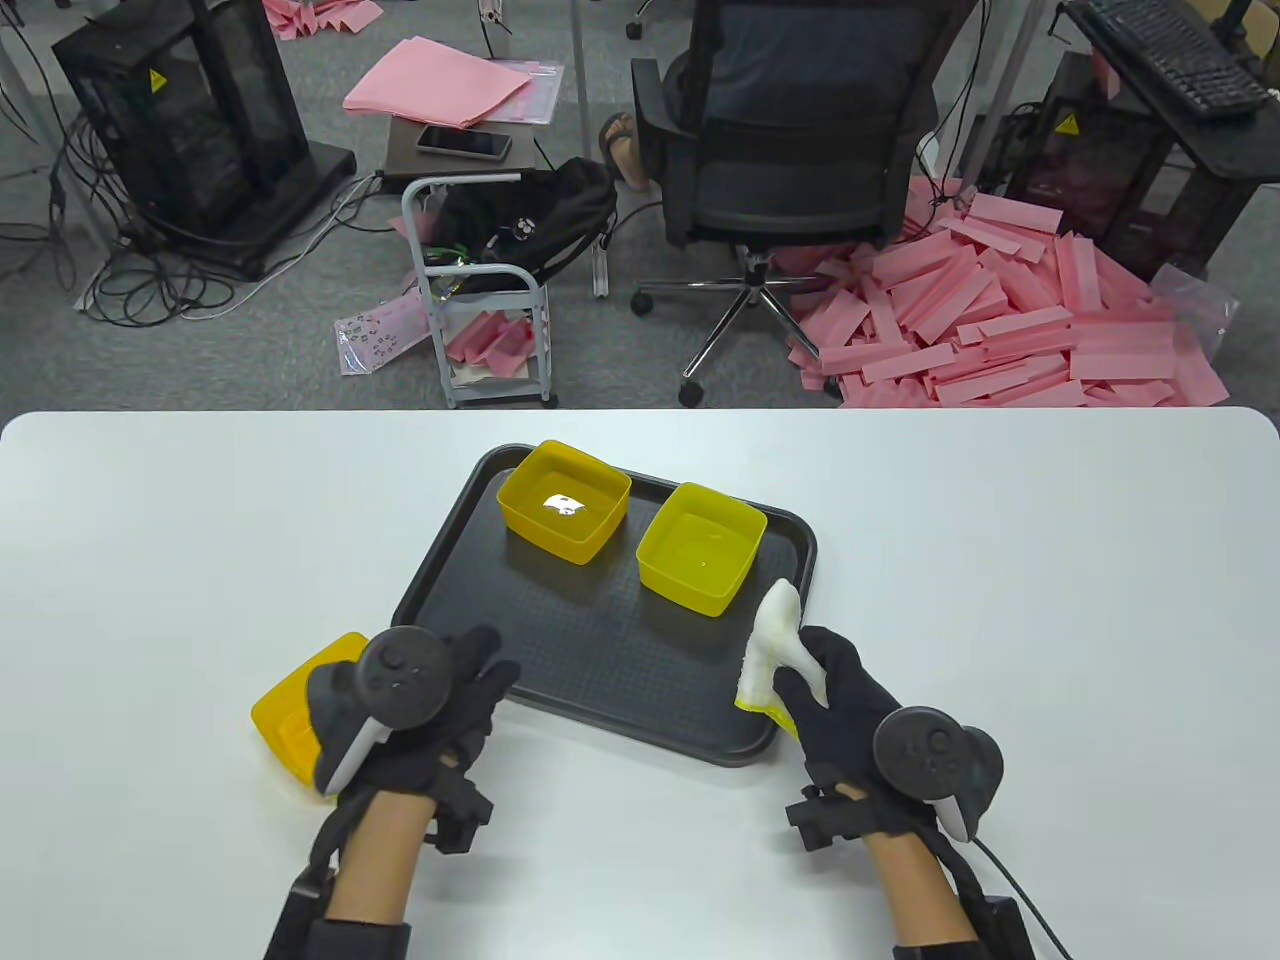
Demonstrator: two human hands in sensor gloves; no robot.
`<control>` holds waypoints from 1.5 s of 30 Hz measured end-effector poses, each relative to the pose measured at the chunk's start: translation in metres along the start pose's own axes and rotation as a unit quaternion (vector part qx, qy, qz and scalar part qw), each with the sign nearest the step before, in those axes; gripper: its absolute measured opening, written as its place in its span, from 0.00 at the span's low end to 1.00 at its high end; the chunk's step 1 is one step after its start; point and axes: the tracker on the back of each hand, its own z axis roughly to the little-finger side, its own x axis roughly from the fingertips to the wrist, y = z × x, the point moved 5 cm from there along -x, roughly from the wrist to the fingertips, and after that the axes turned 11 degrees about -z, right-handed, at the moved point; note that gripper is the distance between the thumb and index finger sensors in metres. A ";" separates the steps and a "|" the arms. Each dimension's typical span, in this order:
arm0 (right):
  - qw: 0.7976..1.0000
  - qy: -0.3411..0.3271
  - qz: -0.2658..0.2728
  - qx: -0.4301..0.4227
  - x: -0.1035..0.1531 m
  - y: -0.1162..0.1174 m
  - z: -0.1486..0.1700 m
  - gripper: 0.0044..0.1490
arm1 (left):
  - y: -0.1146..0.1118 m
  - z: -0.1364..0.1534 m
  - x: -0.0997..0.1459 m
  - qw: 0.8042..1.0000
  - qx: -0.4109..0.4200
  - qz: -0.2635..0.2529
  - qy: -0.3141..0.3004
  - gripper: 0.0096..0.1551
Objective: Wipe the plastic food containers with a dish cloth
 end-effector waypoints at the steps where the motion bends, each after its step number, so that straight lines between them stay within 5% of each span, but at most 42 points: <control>1: 1.000 0.001 0.001 -0.001 0.000 -0.001 0.001 0.36 | -0.007 -0.009 -0.005 1.000 0.000 0.008 -0.008 0.32; 13: 0.999 0.033 0.026 -0.032 -0.001 -0.018 0.020 0.36 | -0.132 -0.099 -0.077 0.990 -0.013 0.132 -0.037 0.39; 23: 0.997 0.048 0.032 -0.059 -0.002 -0.023 0.033 0.36 | -0.211 -0.101 -0.099 0.975 -0.048 0.215 0.017 0.39; 32: 0.997 0.045 0.027 -0.064 -0.001 -0.022 0.033 0.36 | -0.190 -0.101 -0.094 0.993 -0.067 0.101 0.001 0.23; 45: 0.999 0.028 -0.003 -0.046 -0.001 -0.013 0.020 0.36 | -0.124 -0.090 -0.044 0.997 0.032 0.033 -0.070 0.20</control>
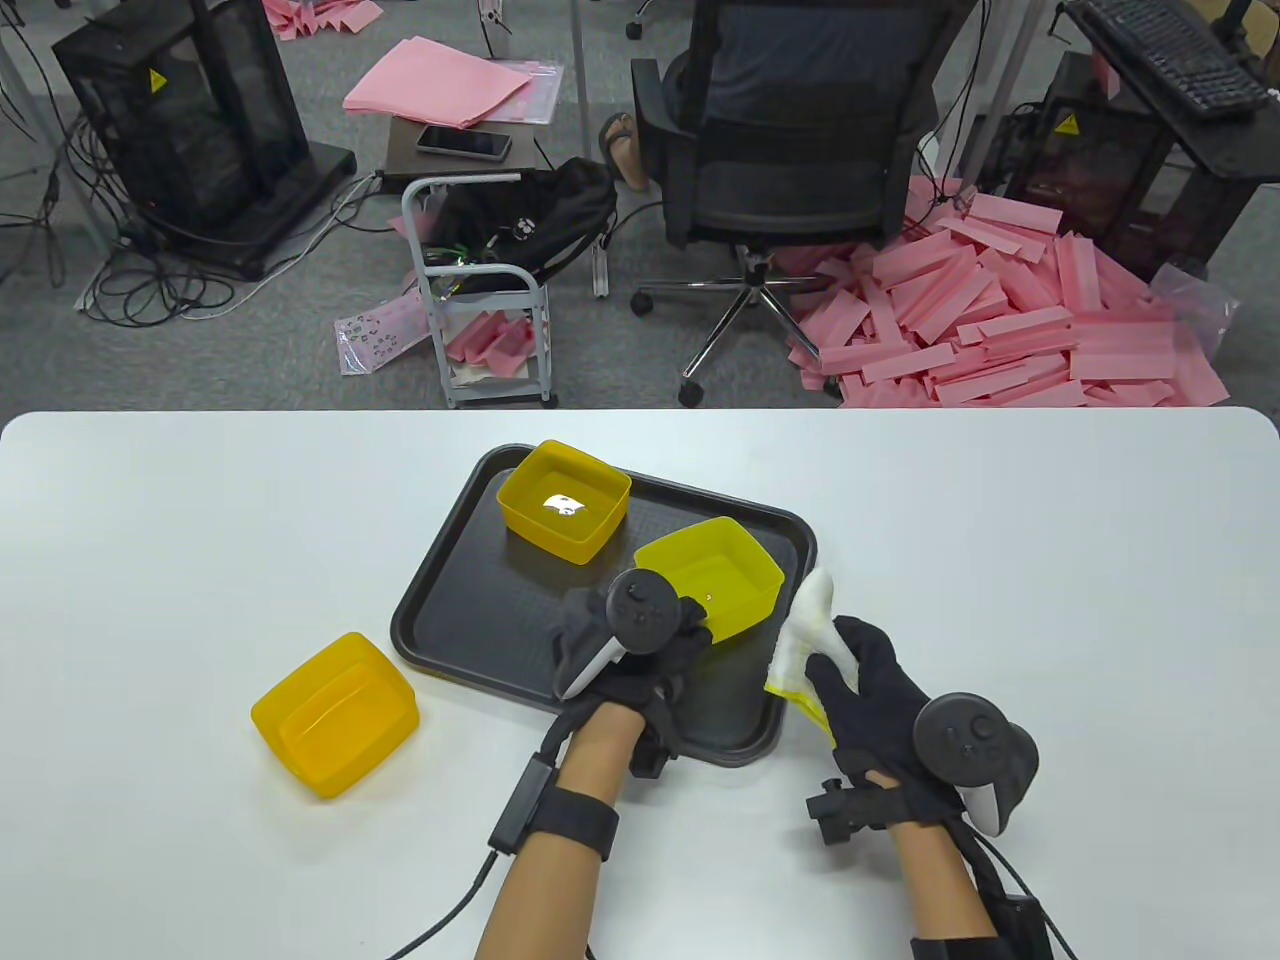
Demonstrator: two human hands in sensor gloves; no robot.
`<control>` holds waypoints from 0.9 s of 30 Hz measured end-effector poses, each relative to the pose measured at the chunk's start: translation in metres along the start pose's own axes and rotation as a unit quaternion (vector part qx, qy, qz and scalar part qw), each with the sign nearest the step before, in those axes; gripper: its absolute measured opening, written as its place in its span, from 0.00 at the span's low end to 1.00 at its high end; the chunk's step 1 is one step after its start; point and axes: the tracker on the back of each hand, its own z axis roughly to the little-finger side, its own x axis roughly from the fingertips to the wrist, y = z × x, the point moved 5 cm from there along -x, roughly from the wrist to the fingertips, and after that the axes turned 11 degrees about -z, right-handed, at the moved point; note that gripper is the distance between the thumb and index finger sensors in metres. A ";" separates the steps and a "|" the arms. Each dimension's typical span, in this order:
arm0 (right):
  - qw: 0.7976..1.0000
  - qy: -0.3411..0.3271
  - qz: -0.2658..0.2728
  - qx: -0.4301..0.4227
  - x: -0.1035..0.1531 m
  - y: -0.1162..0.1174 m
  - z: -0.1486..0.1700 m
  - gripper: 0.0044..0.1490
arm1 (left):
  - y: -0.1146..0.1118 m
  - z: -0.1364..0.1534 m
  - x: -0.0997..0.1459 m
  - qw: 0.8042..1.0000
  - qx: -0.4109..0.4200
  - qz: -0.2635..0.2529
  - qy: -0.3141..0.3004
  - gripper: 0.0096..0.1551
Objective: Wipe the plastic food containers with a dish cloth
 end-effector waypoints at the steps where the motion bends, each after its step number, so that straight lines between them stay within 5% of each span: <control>1: 1.000 -0.001 -0.002 0.001 0.000 0.001 -0.001 0.36 | 0.008 0.000 0.007 1.000 0.002 -0.011 -0.008 0.20; 15: 1.000 -0.005 -0.021 0.016 0.000 0.008 -0.002 0.36 | 0.078 0.018 0.094 0.993 0.029 -0.097 -0.052 0.20; 27: 0.997 -0.006 -0.058 0.057 0.000 0.028 -0.006 0.36 | 0.077 0.044 0.116 0.990 0.082 -0.088 -0.075 0.19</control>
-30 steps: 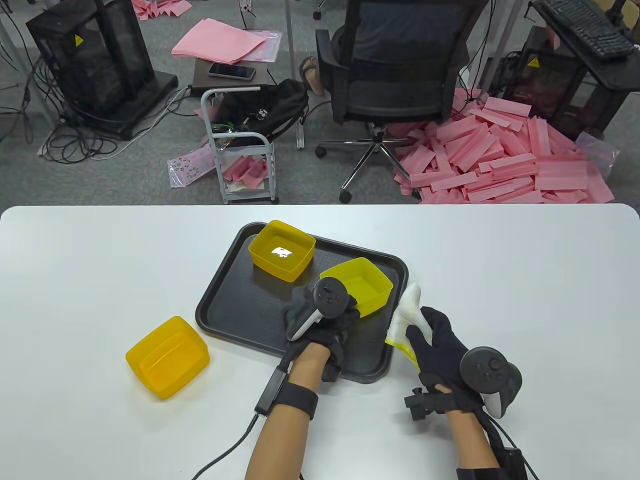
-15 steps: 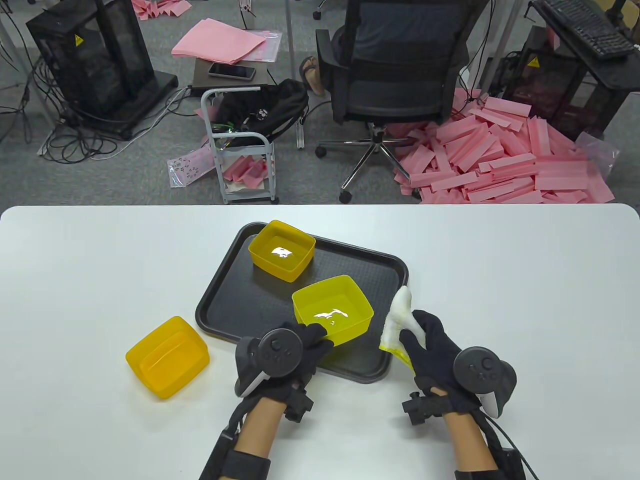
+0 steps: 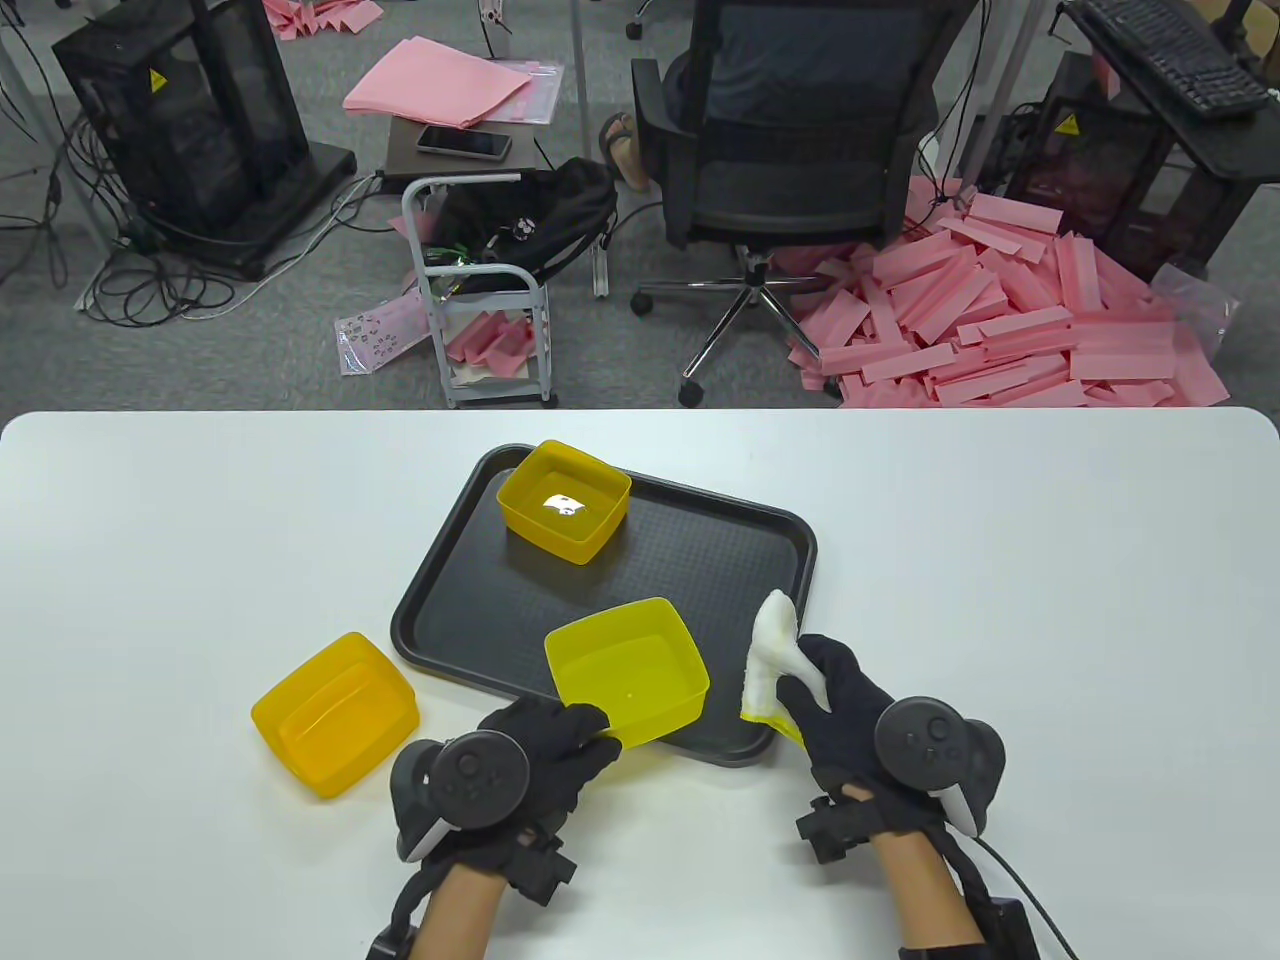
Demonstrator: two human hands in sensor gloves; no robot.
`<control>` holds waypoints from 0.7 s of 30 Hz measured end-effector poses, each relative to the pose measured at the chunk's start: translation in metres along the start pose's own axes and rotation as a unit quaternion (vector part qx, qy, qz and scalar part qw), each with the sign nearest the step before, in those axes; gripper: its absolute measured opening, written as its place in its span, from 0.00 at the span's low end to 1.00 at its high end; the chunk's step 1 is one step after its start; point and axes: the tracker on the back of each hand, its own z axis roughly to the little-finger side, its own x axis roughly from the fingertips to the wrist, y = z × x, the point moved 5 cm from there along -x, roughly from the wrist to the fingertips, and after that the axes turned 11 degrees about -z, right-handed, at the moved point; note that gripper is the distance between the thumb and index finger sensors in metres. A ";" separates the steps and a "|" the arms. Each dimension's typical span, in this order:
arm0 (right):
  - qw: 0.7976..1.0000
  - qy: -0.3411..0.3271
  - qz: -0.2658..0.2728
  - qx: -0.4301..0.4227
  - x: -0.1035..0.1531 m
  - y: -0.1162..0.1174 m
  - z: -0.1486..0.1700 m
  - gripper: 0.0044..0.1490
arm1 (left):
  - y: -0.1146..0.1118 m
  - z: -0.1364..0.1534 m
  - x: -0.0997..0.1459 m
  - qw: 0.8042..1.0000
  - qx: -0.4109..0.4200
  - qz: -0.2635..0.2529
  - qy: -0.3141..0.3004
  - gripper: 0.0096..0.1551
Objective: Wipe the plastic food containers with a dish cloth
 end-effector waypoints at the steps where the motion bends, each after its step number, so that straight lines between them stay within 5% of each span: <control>1: 1.000 -0.001 -0.003 0.002 0.000 0.001 0.000 0.36 | 0.000 0.000 0.000 1.000 0.002 0.002 -0.001 0.19; 8: 0.999 -0.021 0.003 0.025 0.001 -0.006 -0.013 0.35 | -0.002 -0.002 0.000 1.000 0.009 0.005 -0.008 0.19; 14: 0.985 -0.098 0.007 0.145 -0.004 -0.026 -0.074 0.31 | -0.004 -0.008 0.002 1.000 0.012 0.009 -0.020 0.19; 21: 0.877 -0.193 -0.082 0.432 -0.017 -0.002 -0.169 0.29 | -0.008 -0.018 0.004 0.999 0.014 0.019 -0.040 0.19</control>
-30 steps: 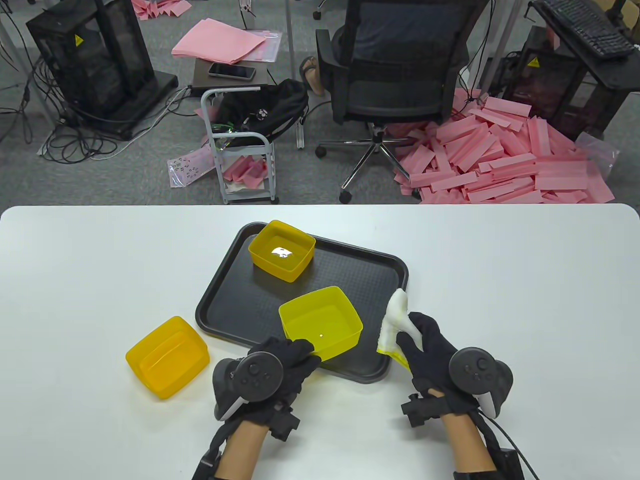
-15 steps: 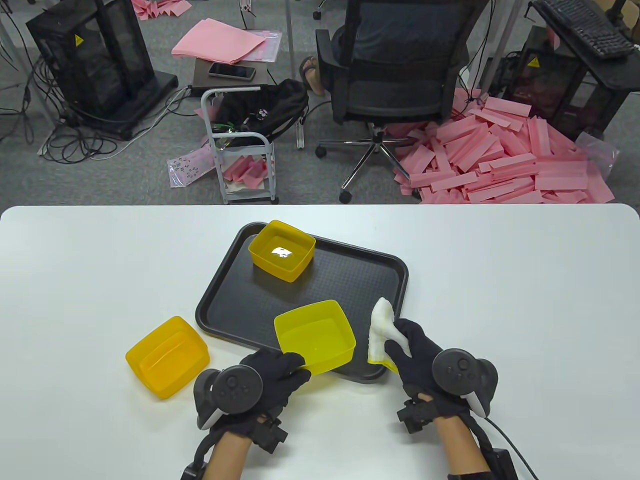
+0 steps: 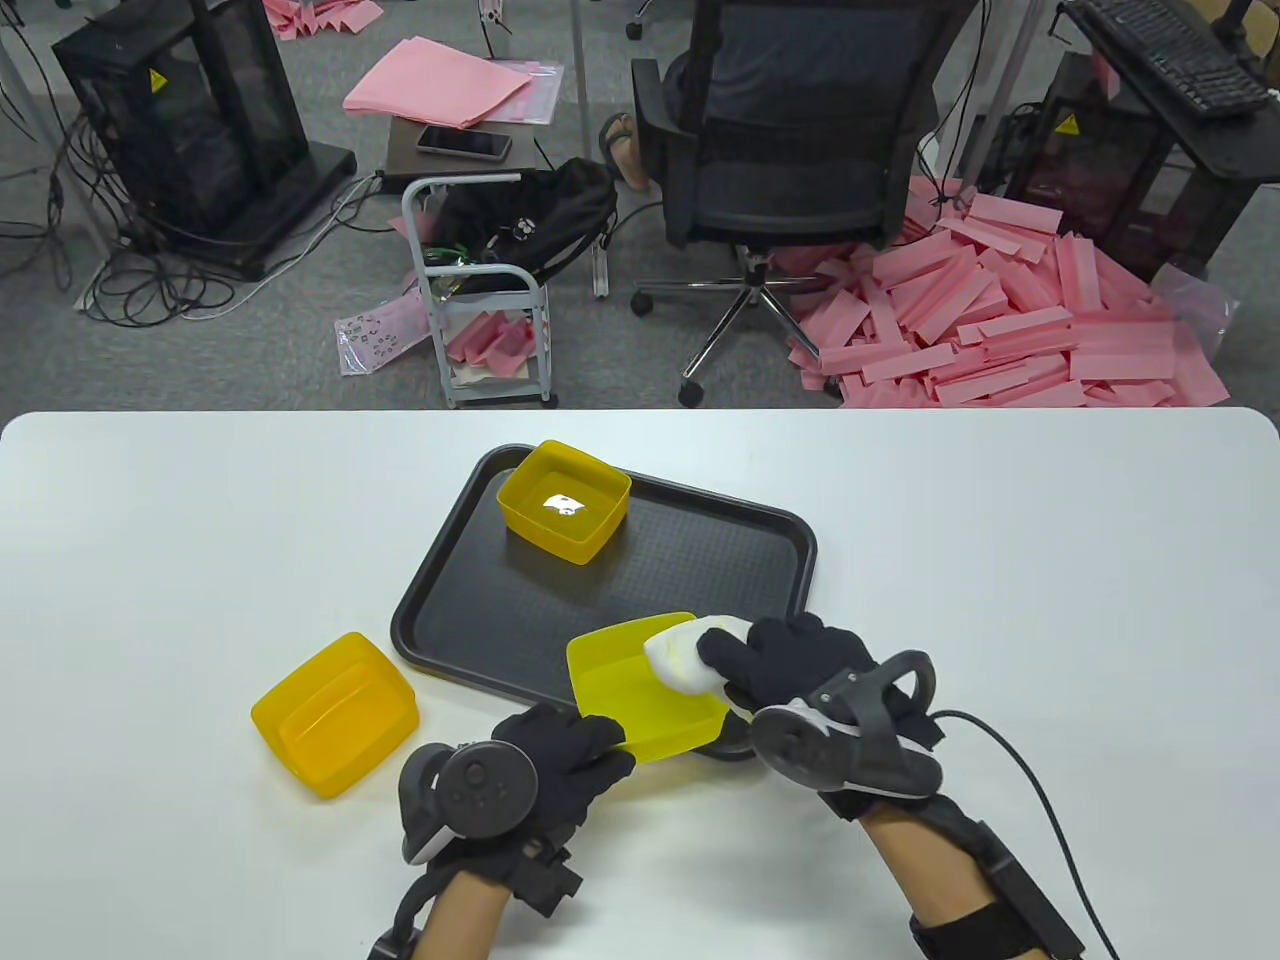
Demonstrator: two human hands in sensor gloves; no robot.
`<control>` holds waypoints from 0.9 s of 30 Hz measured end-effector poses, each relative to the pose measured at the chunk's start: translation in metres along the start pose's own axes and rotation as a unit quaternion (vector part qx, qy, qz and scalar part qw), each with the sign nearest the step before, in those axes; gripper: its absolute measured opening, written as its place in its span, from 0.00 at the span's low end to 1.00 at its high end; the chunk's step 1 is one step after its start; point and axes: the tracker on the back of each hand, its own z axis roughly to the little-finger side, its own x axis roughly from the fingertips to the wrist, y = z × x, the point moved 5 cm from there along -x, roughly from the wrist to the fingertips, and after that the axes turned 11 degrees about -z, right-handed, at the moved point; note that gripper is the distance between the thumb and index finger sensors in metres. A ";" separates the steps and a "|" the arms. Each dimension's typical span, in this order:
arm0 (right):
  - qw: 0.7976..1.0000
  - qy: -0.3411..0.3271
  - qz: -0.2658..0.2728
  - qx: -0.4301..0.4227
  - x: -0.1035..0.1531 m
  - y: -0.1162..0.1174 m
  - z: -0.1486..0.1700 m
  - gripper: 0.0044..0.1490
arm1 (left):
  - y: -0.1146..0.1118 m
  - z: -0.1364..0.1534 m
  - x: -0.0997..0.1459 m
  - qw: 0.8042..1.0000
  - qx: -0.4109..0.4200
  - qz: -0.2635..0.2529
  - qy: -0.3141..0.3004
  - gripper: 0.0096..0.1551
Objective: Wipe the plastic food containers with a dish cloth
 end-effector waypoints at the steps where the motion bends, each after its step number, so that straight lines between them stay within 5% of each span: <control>1: 0.999 -0.014 -0.019 0.033 -0.005 -0.001 -0.010 0.29 | -0.001 -0.001 0.000 1.000 0.000 0.000 -0.003 0.19; 6: 0.976 -0.084 -0.124 0.160 -0.033 0.014 -0.054 0.28 | -0.004 -0.007 0.003 1.000 0.002 0.011 -0.023 0.19; 11: 0.976 -0.099 -0.174 0.089 -0.049 0.025 -0.067 0.29 | -0.007 -0.012 0.002 0.999 0.027 0.018 -0.042 0.19; 19: 0.978 -0.064 -0.188 0.058 -0.070 0.026 -0.064 0.33 | -0.011 -0.015 0.002 0.998 0.028 0.026 -0.055 0.19; 27: 0.986 -0.014 -0.141 0.089 -0.082 0.010 -0.058 0.33 | -0.008 -0.026 0.003 0.996 0.034 0.016 -0.078 0.19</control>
